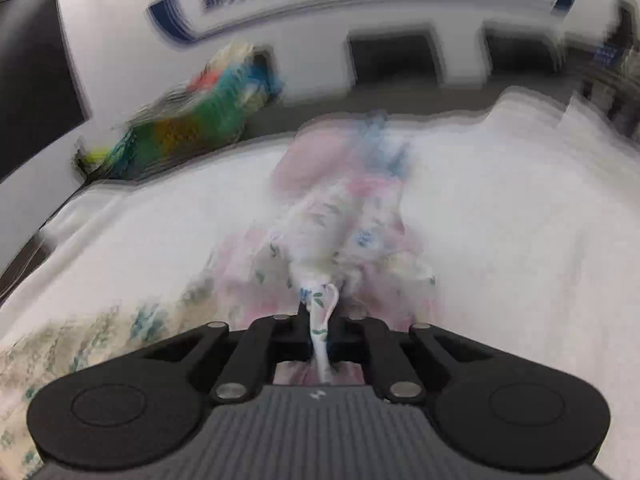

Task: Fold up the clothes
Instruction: 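Lift the cream garment high with both grippers and shake it out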

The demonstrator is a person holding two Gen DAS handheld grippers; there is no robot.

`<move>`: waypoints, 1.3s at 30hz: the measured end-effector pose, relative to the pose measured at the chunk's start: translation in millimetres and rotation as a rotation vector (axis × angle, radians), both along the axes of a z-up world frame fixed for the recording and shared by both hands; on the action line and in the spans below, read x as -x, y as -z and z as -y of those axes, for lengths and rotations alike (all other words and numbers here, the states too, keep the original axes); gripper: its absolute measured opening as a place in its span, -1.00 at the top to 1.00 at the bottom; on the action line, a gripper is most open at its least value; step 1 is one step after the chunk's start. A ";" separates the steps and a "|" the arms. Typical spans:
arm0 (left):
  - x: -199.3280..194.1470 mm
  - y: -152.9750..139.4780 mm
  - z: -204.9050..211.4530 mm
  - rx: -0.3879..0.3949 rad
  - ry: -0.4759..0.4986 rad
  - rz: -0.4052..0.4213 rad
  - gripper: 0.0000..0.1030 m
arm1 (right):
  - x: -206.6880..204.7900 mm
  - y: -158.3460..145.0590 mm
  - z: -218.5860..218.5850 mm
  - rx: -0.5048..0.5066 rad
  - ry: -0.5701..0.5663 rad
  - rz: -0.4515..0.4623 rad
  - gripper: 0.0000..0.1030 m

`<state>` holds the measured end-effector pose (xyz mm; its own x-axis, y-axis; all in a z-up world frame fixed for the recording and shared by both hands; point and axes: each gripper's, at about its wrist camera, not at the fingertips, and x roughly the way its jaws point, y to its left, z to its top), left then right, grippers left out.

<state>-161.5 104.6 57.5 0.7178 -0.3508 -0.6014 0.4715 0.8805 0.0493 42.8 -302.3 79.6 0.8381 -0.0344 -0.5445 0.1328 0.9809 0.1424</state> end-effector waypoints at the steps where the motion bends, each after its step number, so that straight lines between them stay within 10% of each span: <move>1: 1.4 0.4 -0.9 -0.001 0.003 0.002 0.60 | 0.8 -15.7 10.1 0.044 0.076 0.049 0.92; 4: 7.6 1.1 -2.7 -0.006 0.016 0.014 0.53 | 2.7 -38.5 56.3 0.103 0.233 0.068 0.87; 9: 24.1 5.9 -10.3 -0.032 0.001 0.038 0.24 | 33.4 -26.2 77.6 0.186 0.454 0.032 0.20; 14: 27.8 9.2 -13.3 -0.052 -0.033 0.018 0.23 | 76.5 18.1 3.6 -0.100 -0.193 -0.078 -0.02; 19: 31.5 11.3 -10.2 -0.107 -0.040 0.036 0.37 | 76.3 64.5 -45.4 -0.047 -0.253 -0.227 -0.01; 20: 31.4 10.9 -10.6 -0.115 -0.040 0.040 0.82 | 77.1 64.7 -45.2 -0.064 -0.255 -0.217 0.20; 21: 27.3 6.0 -16.3 -0.106 -0.035 0.044 0.89 | 78.0 64.8 -44.9 -0.081 -0.257 -0.208 0.87; 30: 31.6 -102.9 -81.0 0.007 -0.236 0.290 0.94 | 159.5 -38.2 -7.7 -0.354 -0.283 0.197 0.90; 34: 26.2 -144.4 -79.2 0.020 -0.253 0.434 0.94 | 203.6 -101.6 -16.1 -0.298 -0.338 0.433 0.90; 39: -49.2 -191.5 -68.4 -0.012 -0.236 0.466 0.94 | 144.6 -147.7 -22.2 -0.226 -0.297 0.474 0.90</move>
<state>-112.4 173.0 249.0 0.9690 -0.1419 -0.2021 0.1856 0.9584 0.2169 -101.8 -280.1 227.3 0.9472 0.3117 -0.0757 -0.2715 0.9048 0.3282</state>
